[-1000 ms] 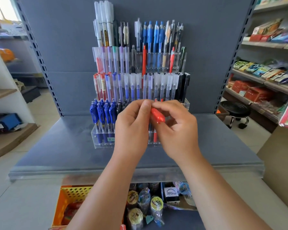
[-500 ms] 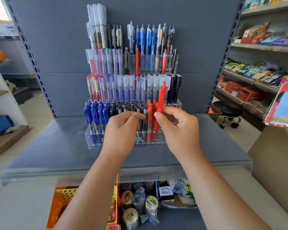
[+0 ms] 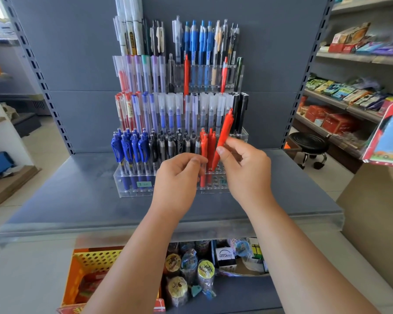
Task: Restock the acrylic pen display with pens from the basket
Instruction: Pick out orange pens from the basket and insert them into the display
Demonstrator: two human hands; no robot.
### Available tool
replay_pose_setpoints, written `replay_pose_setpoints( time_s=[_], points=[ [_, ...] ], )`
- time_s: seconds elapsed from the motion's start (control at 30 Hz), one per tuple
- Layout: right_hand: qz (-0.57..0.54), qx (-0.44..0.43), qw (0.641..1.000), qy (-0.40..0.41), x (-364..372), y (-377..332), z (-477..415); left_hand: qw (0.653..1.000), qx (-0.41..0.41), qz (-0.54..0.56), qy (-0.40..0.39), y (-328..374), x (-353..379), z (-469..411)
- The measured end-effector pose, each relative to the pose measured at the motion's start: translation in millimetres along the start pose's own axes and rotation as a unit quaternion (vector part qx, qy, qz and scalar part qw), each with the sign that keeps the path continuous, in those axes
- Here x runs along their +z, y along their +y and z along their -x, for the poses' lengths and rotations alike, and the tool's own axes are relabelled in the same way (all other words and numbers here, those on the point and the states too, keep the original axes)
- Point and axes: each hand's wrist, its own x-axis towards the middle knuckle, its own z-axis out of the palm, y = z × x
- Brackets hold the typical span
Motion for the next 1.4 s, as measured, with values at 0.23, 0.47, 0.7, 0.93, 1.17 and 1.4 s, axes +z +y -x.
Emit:
replay_pose_setpoints(
  time_s=[0.23,0.47,0.7,0.93,1.17,1.4],
  points=[
    [0.044,-0.005,0.999,-0.022,9.4,0.6,3.0,1.0,0.011,-0.005,-0.007,-0.8,-4.1,0.8],
    [0.122,0.077,0.989,-0.044,14.8,3.5,5.6,1.0,0.019,-0.012,-0.001,-2.4,-8.1,0.3],
    [0.142,0.078,0.985,-0.059,18.1,4.9,10.8,1.0,0.01,-0.017,-0.007,-5.5,-7.8,0.6],
    [0.137,0.082,0.985,-0.057,19.9,5.8,17.5,0.999,0.005,-0.029,-0.018,-8.2,-5.1,2.3],
    [0.139,0.074,0.986,-0.047,14.8,-0.2,24.8,0.998,0.005,-0.057,-0.022,-7.7,-10.1,5.2],
    [0.221,-0.003,0.96,-0.169,-9.0,-41.4,50.1,0.975,0.067,-0.21,-0.037,-7.9,-28.7,25.6]
  ],
)
